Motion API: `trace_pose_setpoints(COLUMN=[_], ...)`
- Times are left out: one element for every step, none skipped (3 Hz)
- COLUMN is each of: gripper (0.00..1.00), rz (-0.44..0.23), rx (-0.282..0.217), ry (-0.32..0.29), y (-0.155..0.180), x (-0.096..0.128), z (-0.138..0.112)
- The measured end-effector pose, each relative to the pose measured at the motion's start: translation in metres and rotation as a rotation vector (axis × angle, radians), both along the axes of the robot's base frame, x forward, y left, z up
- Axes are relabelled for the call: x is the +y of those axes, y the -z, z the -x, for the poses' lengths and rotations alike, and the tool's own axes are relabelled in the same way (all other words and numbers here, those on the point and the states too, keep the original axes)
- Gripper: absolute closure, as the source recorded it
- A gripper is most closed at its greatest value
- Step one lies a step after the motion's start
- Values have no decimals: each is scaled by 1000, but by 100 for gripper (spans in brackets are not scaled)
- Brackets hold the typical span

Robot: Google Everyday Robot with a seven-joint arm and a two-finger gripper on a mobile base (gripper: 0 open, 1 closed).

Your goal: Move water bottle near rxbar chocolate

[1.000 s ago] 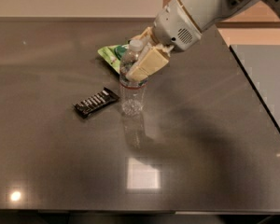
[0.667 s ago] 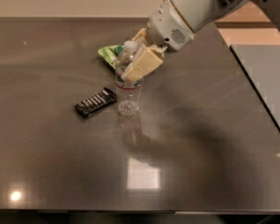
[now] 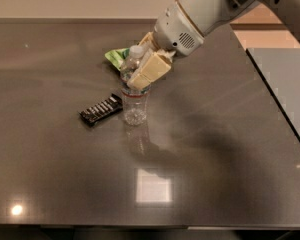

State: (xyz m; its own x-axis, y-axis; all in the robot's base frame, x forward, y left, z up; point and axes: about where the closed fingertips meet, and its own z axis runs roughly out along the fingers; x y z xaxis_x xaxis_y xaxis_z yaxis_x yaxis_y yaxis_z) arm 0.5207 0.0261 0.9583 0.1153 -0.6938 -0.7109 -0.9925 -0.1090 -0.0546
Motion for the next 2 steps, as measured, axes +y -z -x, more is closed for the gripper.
trace_pose_setpoints(gripper=[82, 59], rz=[-2, -4], rx=[-4, -6], ry=[-8, -9], y=[1, 3], x=[3, 1], z=[-3, -7])
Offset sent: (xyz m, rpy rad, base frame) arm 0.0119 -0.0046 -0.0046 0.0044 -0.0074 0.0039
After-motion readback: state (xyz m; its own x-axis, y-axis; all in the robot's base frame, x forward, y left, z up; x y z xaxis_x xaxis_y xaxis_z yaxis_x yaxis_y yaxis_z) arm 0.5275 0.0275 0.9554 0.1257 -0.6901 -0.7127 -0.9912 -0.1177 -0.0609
